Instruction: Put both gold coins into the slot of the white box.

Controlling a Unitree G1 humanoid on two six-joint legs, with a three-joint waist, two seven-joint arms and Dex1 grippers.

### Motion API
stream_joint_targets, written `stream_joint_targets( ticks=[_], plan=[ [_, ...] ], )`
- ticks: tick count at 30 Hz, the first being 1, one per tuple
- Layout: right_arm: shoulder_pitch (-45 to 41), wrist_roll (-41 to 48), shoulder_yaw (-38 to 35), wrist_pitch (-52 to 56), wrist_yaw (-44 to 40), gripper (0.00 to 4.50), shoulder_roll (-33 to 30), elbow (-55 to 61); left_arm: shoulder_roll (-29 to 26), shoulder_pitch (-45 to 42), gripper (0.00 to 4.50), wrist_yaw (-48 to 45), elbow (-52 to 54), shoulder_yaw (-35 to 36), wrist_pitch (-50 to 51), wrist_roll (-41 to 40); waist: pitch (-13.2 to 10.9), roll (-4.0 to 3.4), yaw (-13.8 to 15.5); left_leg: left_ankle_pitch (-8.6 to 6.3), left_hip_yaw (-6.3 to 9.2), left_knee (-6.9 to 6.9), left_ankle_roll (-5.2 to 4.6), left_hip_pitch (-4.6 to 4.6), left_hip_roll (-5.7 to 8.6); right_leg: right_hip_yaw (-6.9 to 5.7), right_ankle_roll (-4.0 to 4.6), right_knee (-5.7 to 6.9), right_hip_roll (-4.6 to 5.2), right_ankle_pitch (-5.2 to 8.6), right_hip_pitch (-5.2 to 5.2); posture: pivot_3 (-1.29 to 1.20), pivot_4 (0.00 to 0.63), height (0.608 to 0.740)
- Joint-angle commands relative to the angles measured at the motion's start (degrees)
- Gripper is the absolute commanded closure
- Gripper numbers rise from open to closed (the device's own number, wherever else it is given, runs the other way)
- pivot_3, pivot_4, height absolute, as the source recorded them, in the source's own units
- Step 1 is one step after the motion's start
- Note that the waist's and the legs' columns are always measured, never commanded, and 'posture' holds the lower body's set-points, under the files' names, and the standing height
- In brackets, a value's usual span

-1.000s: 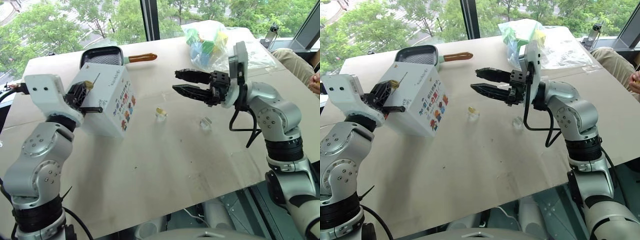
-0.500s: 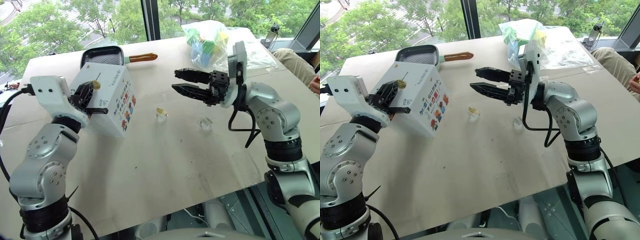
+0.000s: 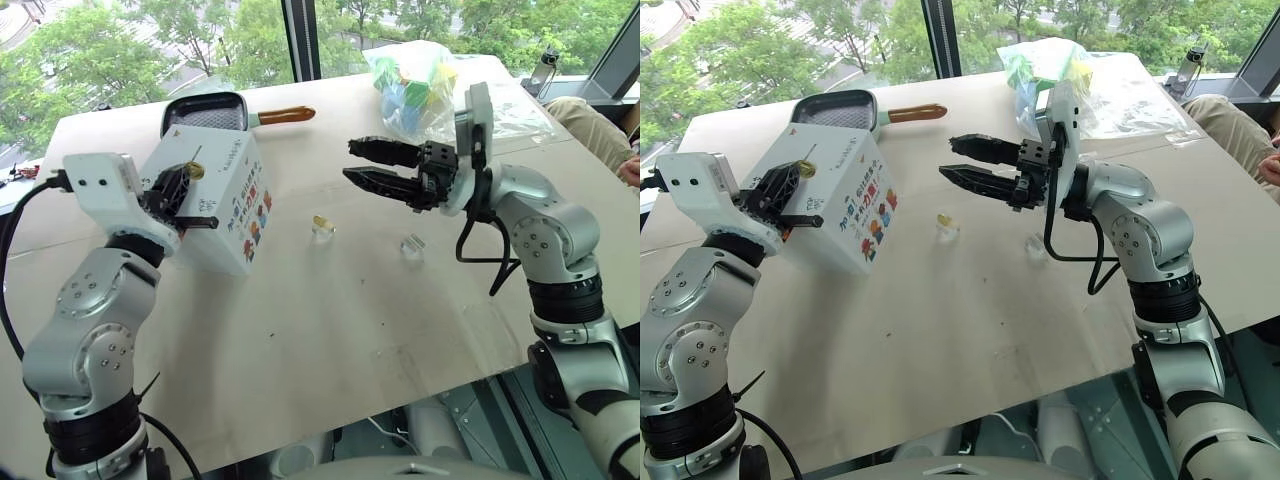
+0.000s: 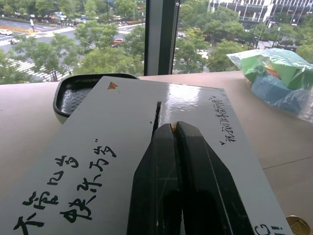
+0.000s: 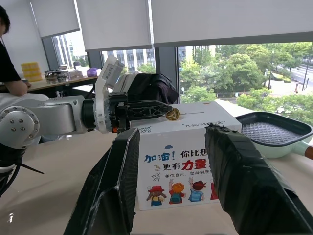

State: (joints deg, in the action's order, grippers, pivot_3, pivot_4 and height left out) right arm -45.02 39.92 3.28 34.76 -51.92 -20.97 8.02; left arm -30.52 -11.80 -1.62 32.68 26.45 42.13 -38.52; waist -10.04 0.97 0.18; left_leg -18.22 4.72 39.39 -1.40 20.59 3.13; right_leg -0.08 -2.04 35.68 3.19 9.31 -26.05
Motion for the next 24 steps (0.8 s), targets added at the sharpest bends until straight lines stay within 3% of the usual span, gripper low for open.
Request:
stream_joint_targets(
  ticks=[1, 24],
  plan=[
    [-0.4, 0.7, -1.4, -0.6, 0.1, 2.21, 0.1, 2.1, -0.2, 0.3, 4.50, -0.7, 0.9, -0.4, -0.1, 0.6, 0.0, 0.00, 0.0, 0.00, 0.00, 0.00, 0.00, 0.00, 0.00, 0.00, 0.00, 0.00, 0.00, 0.00, 0.00, 0.00, 0.150, 0.721],
    [-0.7, 0.9, -1.3, 0.0, -0.3, 2.21, 0.0, 1.6, 0.0, -0.3, 4.50, 1.8, 4.9, -0.4, -1.6, 9.0, 0.0, 0.00, -0.2, 0.00, 0.01, 0.00, 0.00, 0.04, -0.01, 0.00, 0.00, 0.00, -0.01, 0.00, -0.04, 0.00, 0.150, 0.721]
  ],
)
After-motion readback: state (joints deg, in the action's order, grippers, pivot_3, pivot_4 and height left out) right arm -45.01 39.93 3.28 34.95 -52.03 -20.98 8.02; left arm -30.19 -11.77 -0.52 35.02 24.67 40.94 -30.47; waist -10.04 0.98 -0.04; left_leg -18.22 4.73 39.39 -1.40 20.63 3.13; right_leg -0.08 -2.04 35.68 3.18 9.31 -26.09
